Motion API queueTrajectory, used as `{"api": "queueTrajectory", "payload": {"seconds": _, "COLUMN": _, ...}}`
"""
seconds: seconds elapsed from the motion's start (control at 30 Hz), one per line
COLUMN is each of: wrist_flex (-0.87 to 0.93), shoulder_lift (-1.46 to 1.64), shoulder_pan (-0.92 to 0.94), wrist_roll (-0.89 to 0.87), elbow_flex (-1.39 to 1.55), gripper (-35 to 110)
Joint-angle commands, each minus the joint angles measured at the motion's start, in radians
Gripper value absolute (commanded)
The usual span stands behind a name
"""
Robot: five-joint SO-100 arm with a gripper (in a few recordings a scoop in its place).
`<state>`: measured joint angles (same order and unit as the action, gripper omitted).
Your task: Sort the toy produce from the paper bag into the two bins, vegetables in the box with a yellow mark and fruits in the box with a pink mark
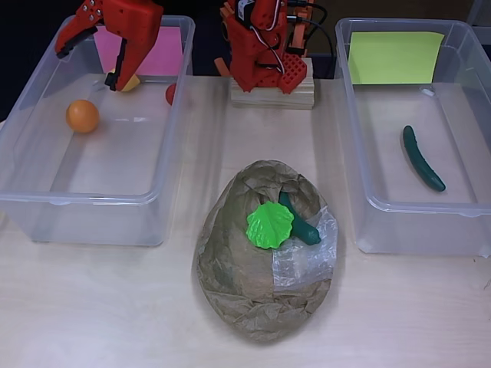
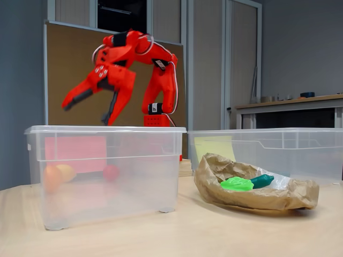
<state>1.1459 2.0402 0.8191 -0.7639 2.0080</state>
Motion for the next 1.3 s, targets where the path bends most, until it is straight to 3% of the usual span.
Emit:
{"api": "queueTrajectory", "payload": {"seconds": 0.0, "wrist_flex": -0.031, "shoulder_lift": 0.097, "shoulder_pan": -0.175, "wrist_roll": 0.052, "elbow_flex": -0.031, "gripper": 42}}
{"api": "queueTrajectory", "payload": {"seconds": 0.3, "wrist_flex": -0.156, "shoulder_lift": 0.051, "shoulder_pan": -0.707, "wrist_roll": -0.014, "elbow_flex": 0.101, "gripper": 40}}
{"api": "queueTrajectory", "payload": {"seconds": 0.53, "wrist_flex": -0.291, "shoulder_lift": -0.069, "shoulder_pan": -0.959, "wrist_roll": -0.1, "elbow_flex": 0.169, "gripper": 39}}
{"api": "queueTrajectory", "payload": {"seconds": 0.97, "wrist_flex": -0.408, "shoulder_lift": -0.365, "shoulder_pan": -1.078, "wrist_roll": -0.253, "elbow_flex": 0.206, "gripper": 39}}
{"api": "queueTrajectory", "payload": {"seconds": 1.27, "wrist_flex": -0.469, "shoulder_lift": -0.469, "shoulder_pan": -1.063, "wrist_roll": -0.215, "elbow_flex": 0.242, "gripper": 39}}
